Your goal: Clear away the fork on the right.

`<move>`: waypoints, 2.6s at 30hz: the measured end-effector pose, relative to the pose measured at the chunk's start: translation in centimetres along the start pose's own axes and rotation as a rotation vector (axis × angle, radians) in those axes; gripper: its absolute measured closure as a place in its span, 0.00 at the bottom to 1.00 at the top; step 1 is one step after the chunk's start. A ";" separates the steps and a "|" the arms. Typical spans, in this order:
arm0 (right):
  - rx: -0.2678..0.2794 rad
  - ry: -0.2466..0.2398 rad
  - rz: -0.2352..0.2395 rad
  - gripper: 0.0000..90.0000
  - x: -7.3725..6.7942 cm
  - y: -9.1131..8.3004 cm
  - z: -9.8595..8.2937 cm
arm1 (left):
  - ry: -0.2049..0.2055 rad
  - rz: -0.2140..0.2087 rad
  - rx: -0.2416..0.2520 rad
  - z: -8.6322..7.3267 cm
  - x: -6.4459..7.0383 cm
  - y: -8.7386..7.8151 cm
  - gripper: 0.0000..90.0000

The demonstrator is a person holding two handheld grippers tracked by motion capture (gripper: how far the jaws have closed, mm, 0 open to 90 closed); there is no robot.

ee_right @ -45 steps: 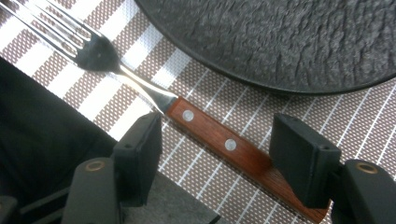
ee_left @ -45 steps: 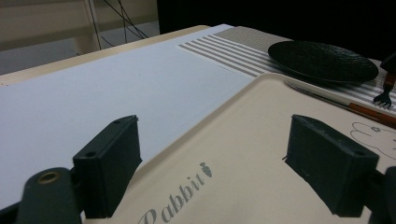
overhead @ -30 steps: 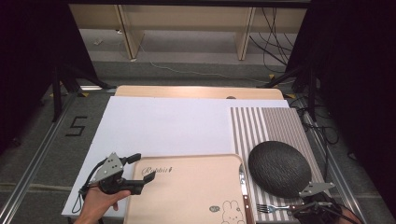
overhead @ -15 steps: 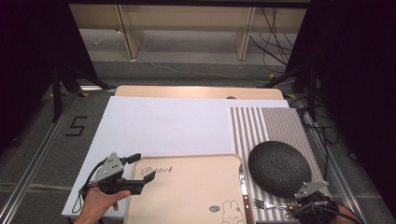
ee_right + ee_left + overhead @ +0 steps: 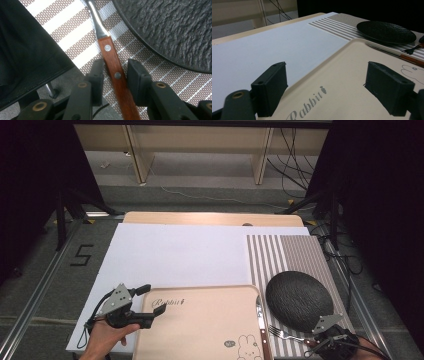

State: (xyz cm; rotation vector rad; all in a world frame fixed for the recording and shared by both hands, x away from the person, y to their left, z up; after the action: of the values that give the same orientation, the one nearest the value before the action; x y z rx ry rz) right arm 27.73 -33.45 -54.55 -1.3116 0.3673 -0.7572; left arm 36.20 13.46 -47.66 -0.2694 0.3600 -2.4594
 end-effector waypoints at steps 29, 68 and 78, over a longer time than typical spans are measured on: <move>-0.048 -0.110 -0.005 0.85 -0.6 -0.1 0.3 | -0.007 -0.007 0.004 0.0 0.0 0.1 0.19; 0.039 -0.117 -0.017 0.86 -2.0 -2.5 2.7 | -0.006 -0.005 0.002 0.0 0.0 0.1 0.19; 0.104 -0.139 -0.023 0.86 -2.7 -2.8 5.9 | -0.008 -0.007 0.004 0.0 0.0 0.1 0.19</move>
State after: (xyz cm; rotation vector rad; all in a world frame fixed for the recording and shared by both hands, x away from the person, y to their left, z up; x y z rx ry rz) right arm 28.76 -27.53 -50.90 -1.2643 0.1993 -0.6914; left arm 36.23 13.37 -47.68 -0.2795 0.3511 -2.4652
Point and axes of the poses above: each handheld gripper's, and its own axes: y roughly forward along the jaws, z roughly out of its top, x roughly to its right, the point moved 10 cm from there along y, roughly forward along the jaws, and after that the axes turned 5 degrees about -z, right-handed, at the moved point
